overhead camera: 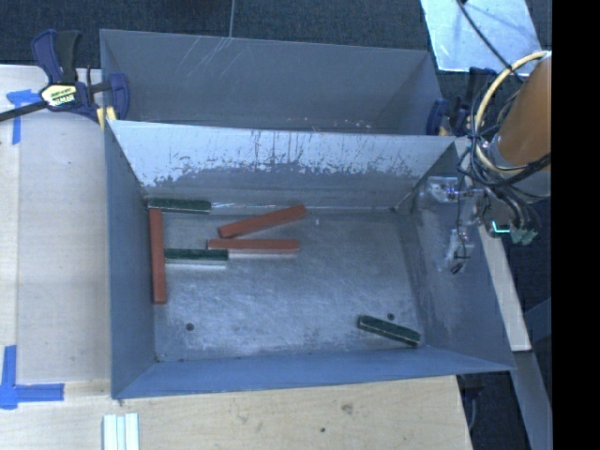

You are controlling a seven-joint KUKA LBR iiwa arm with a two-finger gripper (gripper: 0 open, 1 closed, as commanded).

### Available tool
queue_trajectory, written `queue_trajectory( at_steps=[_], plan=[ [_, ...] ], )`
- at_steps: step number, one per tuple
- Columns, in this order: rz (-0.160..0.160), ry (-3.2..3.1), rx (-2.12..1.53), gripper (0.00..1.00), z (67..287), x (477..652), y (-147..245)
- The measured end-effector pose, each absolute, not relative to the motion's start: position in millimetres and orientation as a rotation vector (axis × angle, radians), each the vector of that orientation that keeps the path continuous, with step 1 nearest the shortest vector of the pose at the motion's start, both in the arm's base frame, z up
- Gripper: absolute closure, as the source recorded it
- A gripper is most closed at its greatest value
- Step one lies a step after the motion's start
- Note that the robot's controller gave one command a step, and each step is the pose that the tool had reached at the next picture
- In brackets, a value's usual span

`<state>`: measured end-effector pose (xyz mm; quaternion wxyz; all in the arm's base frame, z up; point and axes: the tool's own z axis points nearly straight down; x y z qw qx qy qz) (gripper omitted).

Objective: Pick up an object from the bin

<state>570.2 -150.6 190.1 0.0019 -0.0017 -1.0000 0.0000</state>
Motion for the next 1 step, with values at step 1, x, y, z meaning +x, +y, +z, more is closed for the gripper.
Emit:
queue_trajectory(
  at_steps=[1],
  plan=[
    [-0.003,-3.064,0.685,0.0,81.8,525.2,-91.4]
  ],
)
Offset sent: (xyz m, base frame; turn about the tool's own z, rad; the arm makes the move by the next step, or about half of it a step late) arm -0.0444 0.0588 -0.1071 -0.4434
